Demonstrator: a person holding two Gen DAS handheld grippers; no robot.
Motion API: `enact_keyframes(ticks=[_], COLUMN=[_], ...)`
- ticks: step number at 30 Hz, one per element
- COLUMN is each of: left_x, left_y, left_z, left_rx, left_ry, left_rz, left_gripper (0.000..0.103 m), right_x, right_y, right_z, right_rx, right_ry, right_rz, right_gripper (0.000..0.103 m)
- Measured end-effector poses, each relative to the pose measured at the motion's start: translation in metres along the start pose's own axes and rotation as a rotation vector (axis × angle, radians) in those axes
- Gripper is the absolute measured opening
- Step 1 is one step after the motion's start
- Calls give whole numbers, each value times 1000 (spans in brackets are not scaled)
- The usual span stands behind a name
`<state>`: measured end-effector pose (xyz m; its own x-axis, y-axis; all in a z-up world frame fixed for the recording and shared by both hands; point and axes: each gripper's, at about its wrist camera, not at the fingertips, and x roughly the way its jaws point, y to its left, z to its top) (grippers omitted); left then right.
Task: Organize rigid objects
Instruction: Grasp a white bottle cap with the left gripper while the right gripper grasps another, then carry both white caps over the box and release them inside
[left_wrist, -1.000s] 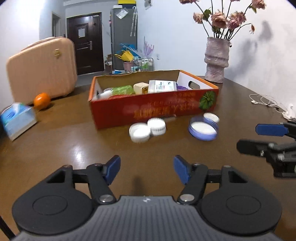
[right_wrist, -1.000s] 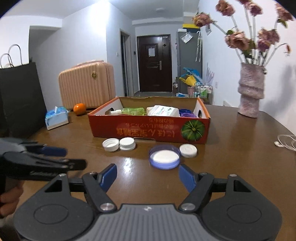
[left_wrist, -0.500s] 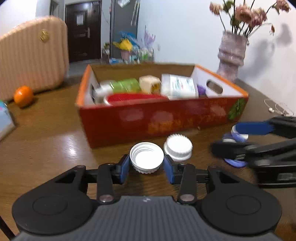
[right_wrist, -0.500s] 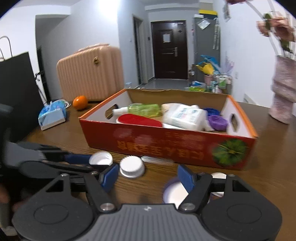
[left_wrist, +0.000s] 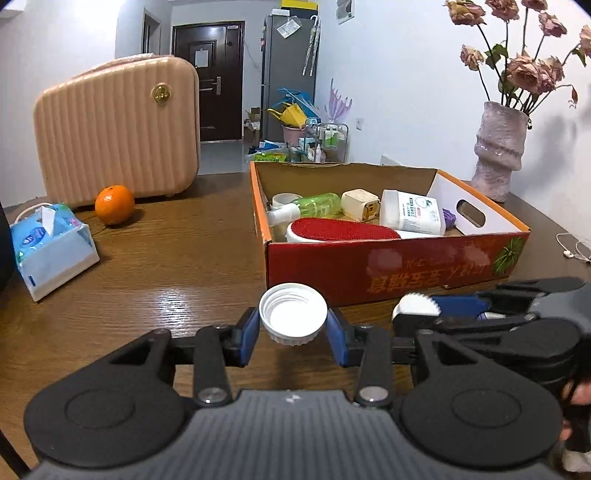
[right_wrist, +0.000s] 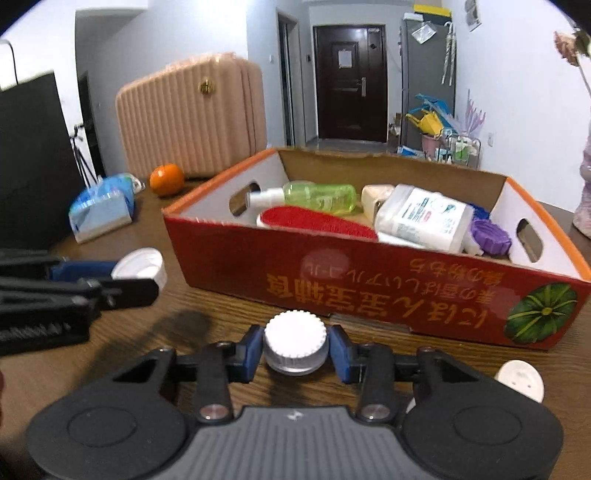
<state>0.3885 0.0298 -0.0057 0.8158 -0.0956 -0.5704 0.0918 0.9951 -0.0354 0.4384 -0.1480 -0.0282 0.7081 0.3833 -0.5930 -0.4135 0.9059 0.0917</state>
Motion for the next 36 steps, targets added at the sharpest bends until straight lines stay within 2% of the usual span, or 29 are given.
enact_keyframes(ticks=[3, 7, 13, 20, 25, 30, 33, 36], left_x=[-14, -49, -103, -144, -161, -157, -143, -124], left_y=[-8, -21, -50, -82, -97, -101, -98, -90], left_z=[-9, -29, -56, -67, -66, -62, -52, -30], left_rx=[15, 10, 6, 37, 64, 69, 75, 81], left_ry=[2, 8, -3, -23, -59, -55, -45, -47], left_rz=[10, -23, -61, -54, -55, -56, -78, -103], left_gripper=[40, 40, 40, 40, 40, 40, 40, 40], right_x=[-29, -80, -148, -202, -221, -218, -207, -191], right_y=[-1, -6, 0, -6, -13, -22, -27, -34], right_z=[-9, -32, -69, -98, -104, -102, -88, -60], right_rx=[12, 49, 23, 58, 77, 96, 91, 68], right_ry=[-33, -60, -100, -155, -190, -196, -197, -215], right_rz=[-10, -24, -48, -57, -63, -56, -38, -13], right_gripper=[39, 39, 39, 39, 39, 39, 39, 39])
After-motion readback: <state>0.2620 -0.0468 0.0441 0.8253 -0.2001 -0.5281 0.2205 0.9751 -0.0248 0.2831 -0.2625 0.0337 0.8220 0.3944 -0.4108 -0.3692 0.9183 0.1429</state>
